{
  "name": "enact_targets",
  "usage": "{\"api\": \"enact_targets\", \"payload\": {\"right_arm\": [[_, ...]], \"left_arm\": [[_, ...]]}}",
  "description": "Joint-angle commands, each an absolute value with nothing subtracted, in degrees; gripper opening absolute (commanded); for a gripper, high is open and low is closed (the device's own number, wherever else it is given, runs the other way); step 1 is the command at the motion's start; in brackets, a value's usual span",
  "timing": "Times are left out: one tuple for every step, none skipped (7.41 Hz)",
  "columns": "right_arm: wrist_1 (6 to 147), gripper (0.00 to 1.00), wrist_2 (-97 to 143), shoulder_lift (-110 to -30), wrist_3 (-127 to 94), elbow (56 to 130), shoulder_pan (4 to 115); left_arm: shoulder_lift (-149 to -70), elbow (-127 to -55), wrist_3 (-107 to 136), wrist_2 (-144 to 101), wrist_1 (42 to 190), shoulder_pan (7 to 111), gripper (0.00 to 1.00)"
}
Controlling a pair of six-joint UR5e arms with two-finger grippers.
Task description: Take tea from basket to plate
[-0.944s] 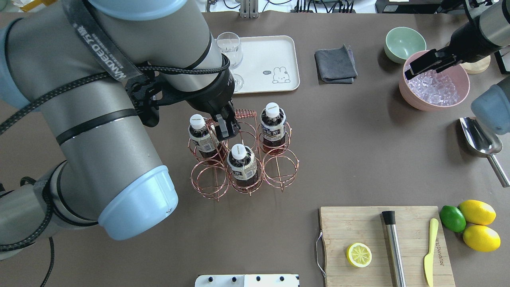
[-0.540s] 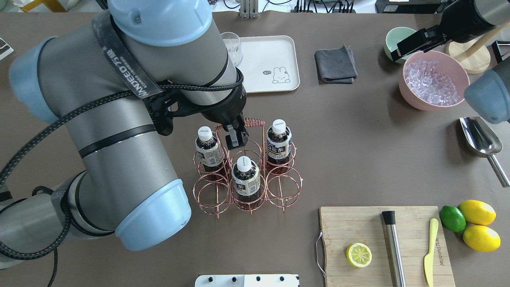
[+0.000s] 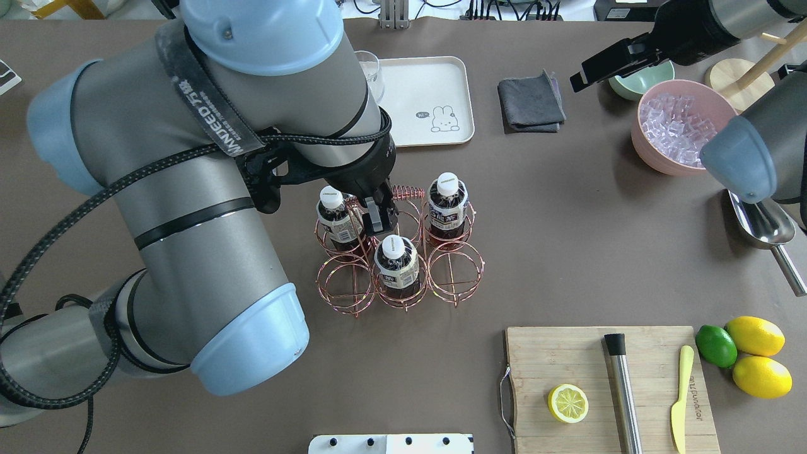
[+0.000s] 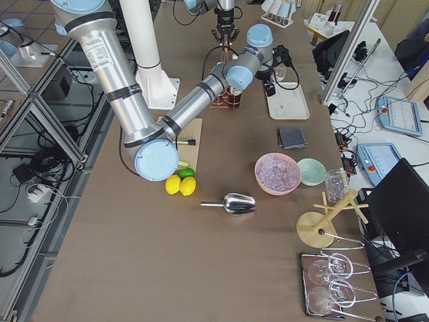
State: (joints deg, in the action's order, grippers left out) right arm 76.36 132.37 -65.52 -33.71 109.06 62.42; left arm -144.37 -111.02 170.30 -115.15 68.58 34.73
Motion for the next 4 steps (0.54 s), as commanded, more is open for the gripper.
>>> {"api": "enact_targets", "payload": {"right_arm": [[72.60,1.00,132.71,-64.42,-23.53,109.85,60.30],[72.34,1.00,131.58,-63.90,-21.73,109.69,59.25],[69.64,1.00,130.53,-63.46,-21.45,109.51,57.32],[65.69,1.00,128.86,-64.07,-21.45,109.25,52.95]], "left_arm": [[-144.23,-110.22,168.84,-114.79,68.90,33.93,0.00],[-144.05,-110.30,168.66,-114.79,68.91,33.93,0.00],[-144.05,-110.39,168.84,-114.79,68.99,33.93,0.00],[-143.97,-110.30,168.84,-114.79,69.43,33.93,0.00]]}}
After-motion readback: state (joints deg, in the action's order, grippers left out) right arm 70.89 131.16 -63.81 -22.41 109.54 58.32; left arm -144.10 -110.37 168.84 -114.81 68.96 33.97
